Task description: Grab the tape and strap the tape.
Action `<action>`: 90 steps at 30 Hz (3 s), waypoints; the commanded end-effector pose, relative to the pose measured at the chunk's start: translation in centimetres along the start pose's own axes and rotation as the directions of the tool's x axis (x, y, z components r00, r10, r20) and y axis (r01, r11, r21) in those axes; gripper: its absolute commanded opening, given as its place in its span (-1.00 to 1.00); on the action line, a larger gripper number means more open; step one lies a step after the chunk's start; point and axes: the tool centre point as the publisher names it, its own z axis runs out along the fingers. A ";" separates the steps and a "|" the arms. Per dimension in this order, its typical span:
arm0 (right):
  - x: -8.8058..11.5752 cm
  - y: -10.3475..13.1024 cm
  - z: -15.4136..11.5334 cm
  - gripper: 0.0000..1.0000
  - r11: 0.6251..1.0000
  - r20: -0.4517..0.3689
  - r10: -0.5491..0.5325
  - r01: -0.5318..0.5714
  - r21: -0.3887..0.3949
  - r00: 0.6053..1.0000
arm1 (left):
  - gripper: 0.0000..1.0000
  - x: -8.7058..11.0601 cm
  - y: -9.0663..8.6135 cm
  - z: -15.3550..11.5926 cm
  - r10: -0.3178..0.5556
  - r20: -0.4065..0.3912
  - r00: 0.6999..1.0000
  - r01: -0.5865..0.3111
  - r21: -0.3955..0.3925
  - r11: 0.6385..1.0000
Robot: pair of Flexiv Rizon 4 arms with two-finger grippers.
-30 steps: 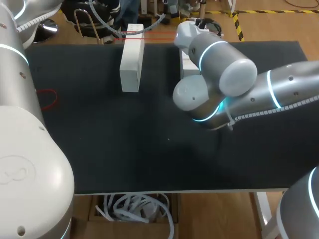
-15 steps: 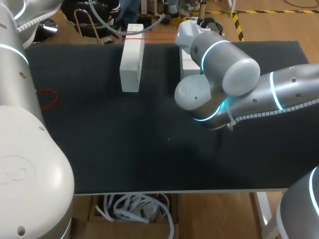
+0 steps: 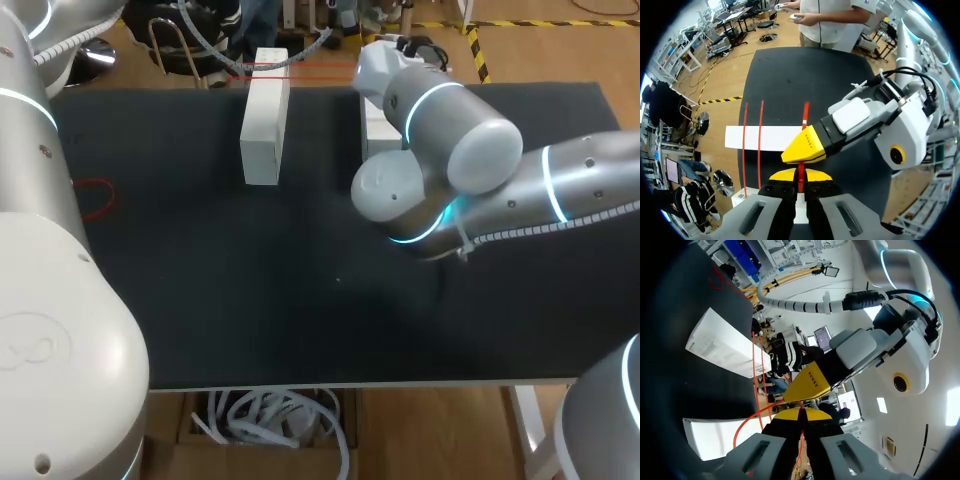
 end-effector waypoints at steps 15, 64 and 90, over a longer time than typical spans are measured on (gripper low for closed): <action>0.0 -0.8 -0.6 -0.22 0.999 -0.006 0.041 -0.041 0.014 0.999 | -1.00 0.0 -0.1 0.0 -0.001 0.000 1.000 0.001 -0.004 1.000; -4.2 -10.4 -7.6 -0.31 0.951 -0.283 0.153 -0.219 -0.219 0.947 | -1.00 0.0 -0.1 0.0 -0.001 0.000 1.000 0.001 -0.004 1.000; -4.8 -14.3 -6.9 1.00 0.944 -0.206 0.279 -0.307 -0.122 0.938 | -1.00 -0.2 1.1 -0.7 -0.020 0.016 1.000 0.021 -0.064 0.998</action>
